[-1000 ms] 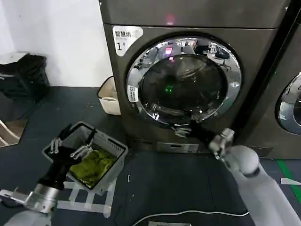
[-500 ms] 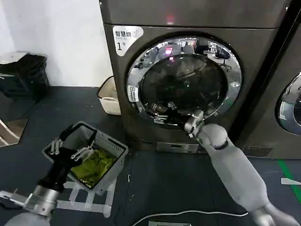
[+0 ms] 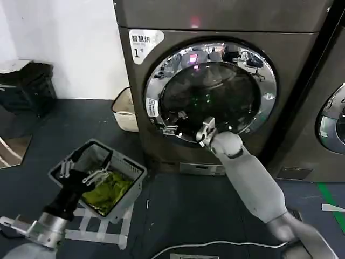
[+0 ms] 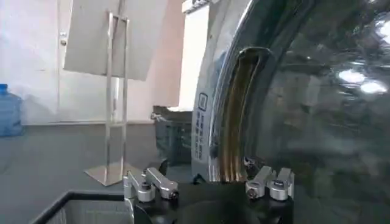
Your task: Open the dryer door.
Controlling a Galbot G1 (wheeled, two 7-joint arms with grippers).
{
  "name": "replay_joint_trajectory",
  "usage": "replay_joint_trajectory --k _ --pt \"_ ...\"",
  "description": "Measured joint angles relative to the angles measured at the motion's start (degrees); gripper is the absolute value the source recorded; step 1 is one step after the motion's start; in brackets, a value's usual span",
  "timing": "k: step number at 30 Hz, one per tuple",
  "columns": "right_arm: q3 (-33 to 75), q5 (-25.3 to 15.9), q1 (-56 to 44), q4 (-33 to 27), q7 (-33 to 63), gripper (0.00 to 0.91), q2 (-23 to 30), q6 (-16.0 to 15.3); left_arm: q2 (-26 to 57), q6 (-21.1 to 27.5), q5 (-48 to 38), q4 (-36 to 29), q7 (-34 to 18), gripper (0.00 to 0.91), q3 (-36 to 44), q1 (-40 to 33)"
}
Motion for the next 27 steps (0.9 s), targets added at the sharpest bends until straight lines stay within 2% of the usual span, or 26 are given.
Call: replay_joint_trajectory --k 8,11,15,20,27 --pt "-0.56 1.68 2.24 -2.33 -3.47 0.907 1.22 -0.15 -0.15 1.96 0.01 -0.57 1.14 0.907 -0.18 0.14" --pt "-0.64 2.2 2.35 -2.33 -5.14 0.907 1.12 -0.16 -0.1 4.03 0.17 -0.92 1.08 0.907 -0.26 0.07" --pt "-0.47 2.72 1.85 -1.43 -7.43 0.907 0.44 -1.05 0.05 5.29 0.41 -1.4 1.14 0.907 -0.49 0.15" --pt "0.51 3.35 0.44 0.23 -10.94 0.907 -0.63 -1.93 0.62 4.59 -0.59 -1.12 1.02 0.907 -1.62 -0.58" --pt "2.74 2.38 -2.68 3.29 -19.82 0.907 -3.15 -2.37 2.8 4.87 -2.0 1.85 7.44 0.907 -4.2 -1.96"
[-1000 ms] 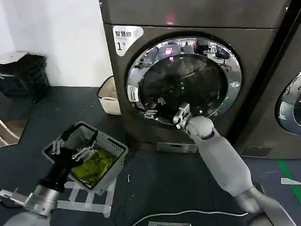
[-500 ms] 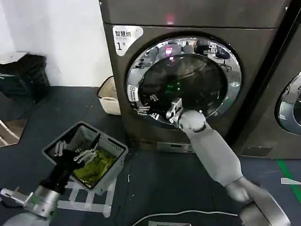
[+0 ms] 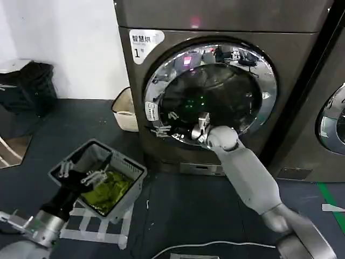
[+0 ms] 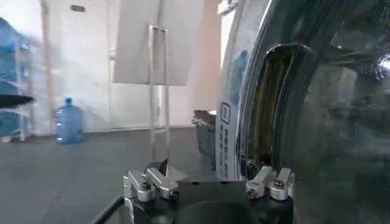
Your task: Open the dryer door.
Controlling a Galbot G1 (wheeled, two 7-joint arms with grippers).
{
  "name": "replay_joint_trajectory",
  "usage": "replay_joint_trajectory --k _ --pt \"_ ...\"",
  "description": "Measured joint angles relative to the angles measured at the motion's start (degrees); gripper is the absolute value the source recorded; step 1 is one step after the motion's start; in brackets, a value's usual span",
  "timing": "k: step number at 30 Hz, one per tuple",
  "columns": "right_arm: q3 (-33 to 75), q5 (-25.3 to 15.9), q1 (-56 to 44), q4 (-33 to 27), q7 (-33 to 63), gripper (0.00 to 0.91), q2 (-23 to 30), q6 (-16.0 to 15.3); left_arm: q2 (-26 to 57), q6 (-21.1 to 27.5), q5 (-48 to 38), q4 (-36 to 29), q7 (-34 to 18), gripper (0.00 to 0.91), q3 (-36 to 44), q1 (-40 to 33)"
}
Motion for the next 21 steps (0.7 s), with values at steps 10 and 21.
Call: replay_joint_trajectory --k 10,21 --pt "5.42 -2.52 -6.93 7.98 -12.09 0.907 -4.44 0.6 5.71 -5.94 -3.05 7.82 -0.1 0.907 0.47 -3.32" --pt "13.74 -3.44 -16.6 15.61 -23.78 0.907 -8.82 2.21 13.35 -9.31 -7.49 18.44 -2.13 0.907 7.92 -9.81"
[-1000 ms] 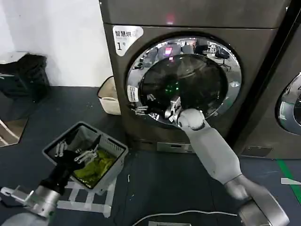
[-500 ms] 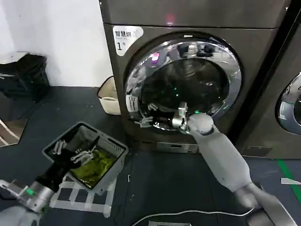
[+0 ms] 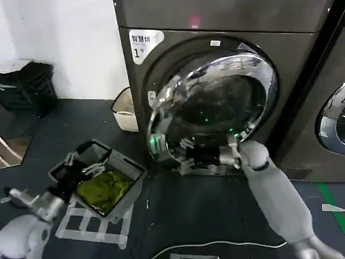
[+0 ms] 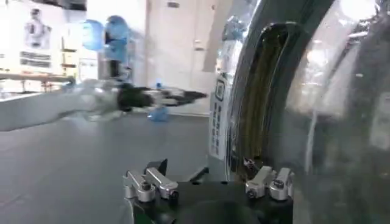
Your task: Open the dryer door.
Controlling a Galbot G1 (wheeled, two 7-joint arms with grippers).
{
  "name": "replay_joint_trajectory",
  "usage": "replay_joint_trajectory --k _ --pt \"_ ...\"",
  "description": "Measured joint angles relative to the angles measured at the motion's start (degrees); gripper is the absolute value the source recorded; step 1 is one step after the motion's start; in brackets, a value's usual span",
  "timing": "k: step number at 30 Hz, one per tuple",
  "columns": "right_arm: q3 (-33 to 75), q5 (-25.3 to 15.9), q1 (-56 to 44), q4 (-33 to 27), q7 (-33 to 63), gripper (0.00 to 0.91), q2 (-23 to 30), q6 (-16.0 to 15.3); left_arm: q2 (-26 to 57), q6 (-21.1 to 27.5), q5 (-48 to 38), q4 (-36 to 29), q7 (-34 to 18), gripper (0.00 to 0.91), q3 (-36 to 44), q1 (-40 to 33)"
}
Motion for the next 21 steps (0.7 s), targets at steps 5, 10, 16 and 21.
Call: replay_joint_trajectory --k 5,10,16,21 --pt "4.99 0.22 -5.64 3.43 -1.38 0.907 -1.76 1.58 3.18 -0.15 -2.67 4.74 -0.52 0.907 5.17 -4.68" --pt "13.27 0.96 -12.96 7.26 -1.97 0.907 -2.01 3.19 5.72 0.13 -4.17 8.29 -0.51 0.907 10.81 -9.37" --pt "26.59 2.15 -22.99 11.01 -1.36 0.907 0.05 4.41 6.73 0.24 -6.03 10.56 -0.22 0.907 18.47 -14.43" --pt "38.56 2.19 -29.28 12.6 -0.91 0.907 2.57 5.79 6.71 1.09 -7.04 11.84 0.72 0.907 24.74 -19.21"
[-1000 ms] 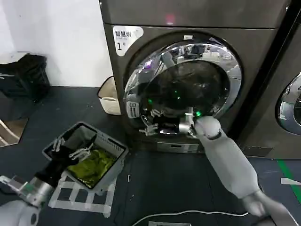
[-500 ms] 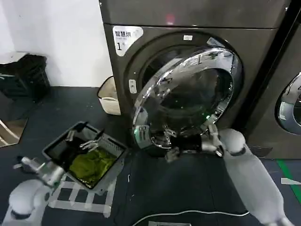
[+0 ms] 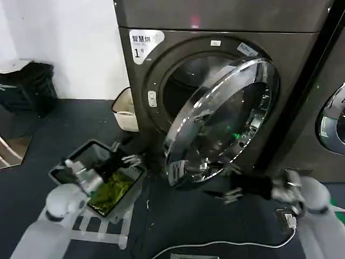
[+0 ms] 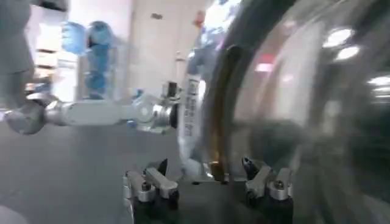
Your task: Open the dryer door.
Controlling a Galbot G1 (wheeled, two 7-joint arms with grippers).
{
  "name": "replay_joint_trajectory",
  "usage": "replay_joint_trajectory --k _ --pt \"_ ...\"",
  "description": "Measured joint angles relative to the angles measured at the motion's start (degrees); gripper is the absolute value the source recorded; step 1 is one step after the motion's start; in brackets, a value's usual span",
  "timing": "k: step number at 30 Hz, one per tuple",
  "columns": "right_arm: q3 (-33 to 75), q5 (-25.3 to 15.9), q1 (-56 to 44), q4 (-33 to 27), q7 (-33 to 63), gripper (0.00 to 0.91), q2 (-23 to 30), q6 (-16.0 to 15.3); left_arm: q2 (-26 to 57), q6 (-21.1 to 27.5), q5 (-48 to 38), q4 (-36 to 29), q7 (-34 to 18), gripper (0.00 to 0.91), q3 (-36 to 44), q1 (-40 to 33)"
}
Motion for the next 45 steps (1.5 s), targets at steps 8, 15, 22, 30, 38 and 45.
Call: replay_joint_trajectory --k 8,15,22,30,38,45 --pt "13.97 0.54 -5.54 1.51 7.72 0.907 3.98 0.83 -0.05 0.79 -2.22 1.17 0.3 0.907 7.54 -6.44" --pt "24.7 5.34 -7.85 2.04 25.32 0.907 7.58 2.03 0.26 0.84 -5.4 1.26 1.35 0.907 13.25 -10.45" --pt "31.28 5.67 -7.47 2.09 45.05 0.907 5.84 0.43 0.77 -2.03 -7.06 1.92 3.24 0.907 20.2 -13.44" --pt "37.49 2.61 -8.67 1.66 65.81 0.907 2.75 -4.77 0.77 -3.98 -10.72 2.37 3.26 0.907 28.35 -17.35" --pt "42.21 -1.42 -9.85 2.38 71.65 0.907 1.96 -6.6 -2.0 -5.05 -12.49 2.81 1.05 0.907 37.22 -22.35" --pt "47.59 -1.11 -12.46 2.41 74.47 0.907 0.43 -7.99 -5.98 -5.85 -13.42 5.52 -2.88 0.907 44.71 -26.95"
